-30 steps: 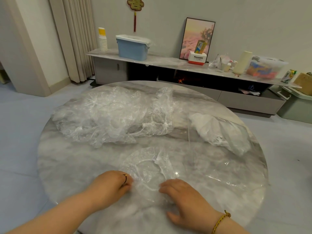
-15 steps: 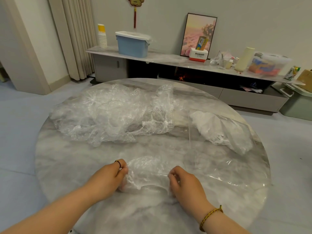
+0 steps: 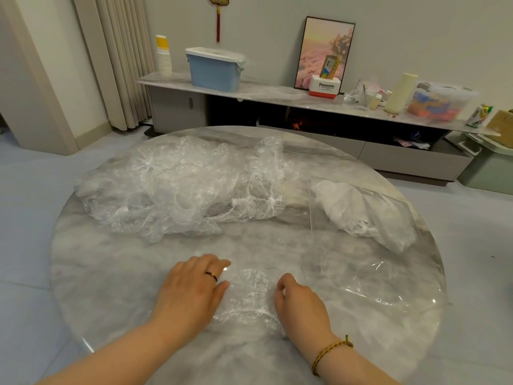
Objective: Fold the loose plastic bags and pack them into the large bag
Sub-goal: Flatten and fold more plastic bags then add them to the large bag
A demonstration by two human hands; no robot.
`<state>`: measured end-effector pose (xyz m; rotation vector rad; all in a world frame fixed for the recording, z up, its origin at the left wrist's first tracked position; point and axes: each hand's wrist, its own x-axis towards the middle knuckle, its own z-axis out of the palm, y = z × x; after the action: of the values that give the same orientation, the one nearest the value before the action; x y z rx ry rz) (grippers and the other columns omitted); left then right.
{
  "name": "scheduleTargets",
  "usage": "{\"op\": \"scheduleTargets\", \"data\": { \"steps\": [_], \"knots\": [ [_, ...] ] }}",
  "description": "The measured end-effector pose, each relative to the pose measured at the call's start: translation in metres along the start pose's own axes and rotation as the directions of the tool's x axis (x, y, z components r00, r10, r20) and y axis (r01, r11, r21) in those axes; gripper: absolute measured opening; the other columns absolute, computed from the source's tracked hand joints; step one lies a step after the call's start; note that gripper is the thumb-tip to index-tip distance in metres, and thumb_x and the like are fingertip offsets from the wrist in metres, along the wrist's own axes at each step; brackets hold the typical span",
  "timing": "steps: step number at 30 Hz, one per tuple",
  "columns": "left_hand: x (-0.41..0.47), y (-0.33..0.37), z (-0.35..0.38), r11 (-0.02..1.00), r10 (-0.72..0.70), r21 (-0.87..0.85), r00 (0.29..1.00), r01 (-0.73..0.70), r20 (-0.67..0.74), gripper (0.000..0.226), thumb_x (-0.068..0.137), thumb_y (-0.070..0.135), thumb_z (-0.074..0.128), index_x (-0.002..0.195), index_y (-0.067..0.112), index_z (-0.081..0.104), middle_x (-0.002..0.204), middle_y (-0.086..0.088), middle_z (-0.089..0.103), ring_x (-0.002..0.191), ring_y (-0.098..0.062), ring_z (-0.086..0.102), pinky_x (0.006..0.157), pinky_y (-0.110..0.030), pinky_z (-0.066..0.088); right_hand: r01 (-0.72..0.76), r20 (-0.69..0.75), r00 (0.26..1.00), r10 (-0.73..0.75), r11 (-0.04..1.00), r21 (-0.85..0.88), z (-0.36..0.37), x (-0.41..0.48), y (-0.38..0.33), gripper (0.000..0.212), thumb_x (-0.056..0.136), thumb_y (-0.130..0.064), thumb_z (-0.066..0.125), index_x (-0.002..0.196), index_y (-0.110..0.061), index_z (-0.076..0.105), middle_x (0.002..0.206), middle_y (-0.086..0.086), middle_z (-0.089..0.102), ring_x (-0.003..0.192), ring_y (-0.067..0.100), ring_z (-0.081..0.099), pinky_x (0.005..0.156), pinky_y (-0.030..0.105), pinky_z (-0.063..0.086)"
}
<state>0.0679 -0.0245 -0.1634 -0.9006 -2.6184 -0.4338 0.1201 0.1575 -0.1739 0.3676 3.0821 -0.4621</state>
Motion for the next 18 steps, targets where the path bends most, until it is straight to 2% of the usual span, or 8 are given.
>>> {"op": "scheduleTargets", "data": {
  "steps": [3, 6, 9, 11, 13, 14, 15, 18],
  "knots": [
    [-0.005, 0.015, 0.010, 0.984, 0.154, 0.063, 0.977, -0.164, 0.147, 0.070, 0.100, 0.033, 0.003, 0.097, 0.024, 0.072, 0.098, 0.006, 0.071, 0.098, -0.014, 0.063, 0.095, -0.024, 0.028, -0.006, 0.018, 1.000, 0.006, 1.000, -0.003, -0.003, -0.002, -0.002, 0.020, 0.100, -0.021, 0.029, 0.117, -0.016, 0.038, 0.061, -0.008, 0.032, 0.049, 0.006, 0.027, 0.044, 0.021, 0.020],
    [-0.004, 0.018, 0.024, 0.970, 0.149, 0.133, 0.929, -0.204, 0.338, 0.076, 0.099, 0.033, -0.001, 0.099, 0.020, 0.073, 0.105, 0.006, 0.070, 0.098, -0.010, 0.066, 0.105, -0.026, 0.012, -0.029, -0.066, 0.998, 0.022, 0.994, -0.107, -0.005, -0.003, -0.010, 0.030, 0.095, -0.021, 0.041, 0.123, -0.014, 0.040, 0.065, -0.007, 0.043, 0.046, 0.007, 0.029, 0.041, 0.021, 0.016],
    [-0.006, 0.007, 0.043, 0.971, 0.123, 0.142, 0.909, -0.193, 0.399, 0.073, 0.098, 0.036, 0.000, 0.104, 0.020, 0.071, 0.109, 0.006, 0.069, 0.100, -0.009, 0.065, 0.106, -0.026, 0.009, 0.111, -0.353, 0.923, -0.154, 0.984, -0.139, 0.001, -0.007, -0.013, 0.025, 0.065, -0.019, 0.061, 0.090, -0.016, 0.058, 0.065, -0.005, 0.058, 0.049, 0.012, 0.049, 0.040, 0.020, 0.028],
    [-0.004, 0.010, 0.036, 0.988, 0.034, 0.116, 0.878, -0.102, 0.478, 0.062, 0.096, 0.040, 0.011, 0.109, 0.019, 0.068, 0.116, 0.006, 0.066, 0.107, -0.008, 0.062, 0.107, -0.024, 0.006, 0.251, -0.404, 0.866, -0.294, 0.955, -0.157, 0.010, -0.007, -0.012, 0.031, 0.067, -0.021, 0.043, 0.097, -0.018, 0.050, 0.087, 0.000, 0.067, 0.082, 0.017, 0.053, 0.070, 0.026, 0.040],
    [-0.001, 0.008, 0.037, 0.993, 0.012, 0.095, 0.881, -0.064, 0.472, 0.075, 0.086, 0.056, 0.011, 0.133, 0.009, 0.045, 0.143, 0.000, 0.039, 0.133, -0.016, 0.036, 0.106, -0.017, -0.008, 0.327, -0.363, 0.847, -0.389, 0.919, -0.222, 0.020, -0.006, -0.008, 0.034, 0.078, -0.019, 0.033, 0.110, -0.017, 0.046, 0.111, 0.003, 0.067, 0.109, 0.017, 0.045, 0.099, 0.033, 0.027],
    [0.000, 0.006, 0.040, 0.985, 0.022, 0.140, 0.886, -0.098, 0.463, 0.082, 0.084, 0.062, 0.000, 0.139, 0.007, 0.026, 0.150, 0.000, 0.018, 0.139, -0.019, 0.014, 0.104, -0.014, -0.016, 0.334, -0.336, 0.850, -0.405, 0.909, -0.249, 0.024, -0.006, -0.007, 0.033, 0.088, -0.018, 0.026, 0.115, -0.016, 0.045, 0.118, 0.002, 0.065, 0.116, 0.017, 0.041, 0.106, 0.032, 0.019],
    [0.000, 0.006, 0.039, 0.977, 0.045, 0.169, 0.893, -0.134, 0.447, 0.085, 0.085, 0.063, -0.008, 0.139, 0.006, 0.025, 0.150, 0.000, 0.017, 0.138, -0.019, 0.011, 0.104, -0.014, -0.016, 0.318, -0.285, 0.877, -0.387, 0.912, -0.259, 0.026, -0.005, -0.006, 0.036, 0.096, -0.019, 0.015, 0.118, -0.016, 0.043, 0.121, 0.002, 0.063, 0.119, 0.015, 0.040, 0.109, 0.030, 0.013],
    [-0.005, 0.004, 0.045, 0.980, 0.092, 0.095, 0.818, -0.176, 0.567, 0.073, 0.096, 0.046, 0.000, 0.115, 0.019, 0.065, 0.120, 0.007, 0.063, 0.112, -0.007, 0.058, 0.106, -0.025, 0.008, 0.268, -0.047, 0.957, -0.285, 0.938, -0.219, 0.030, -0.006, -0.002, 0.056, 0.099, -0.030, -0.003, 0.119, -0.016, 0.047, 0.118, -0.001, 0.065, 0.118, 0.013, 0.050, 0.109, 0.026, 0.009]
  ]
}}
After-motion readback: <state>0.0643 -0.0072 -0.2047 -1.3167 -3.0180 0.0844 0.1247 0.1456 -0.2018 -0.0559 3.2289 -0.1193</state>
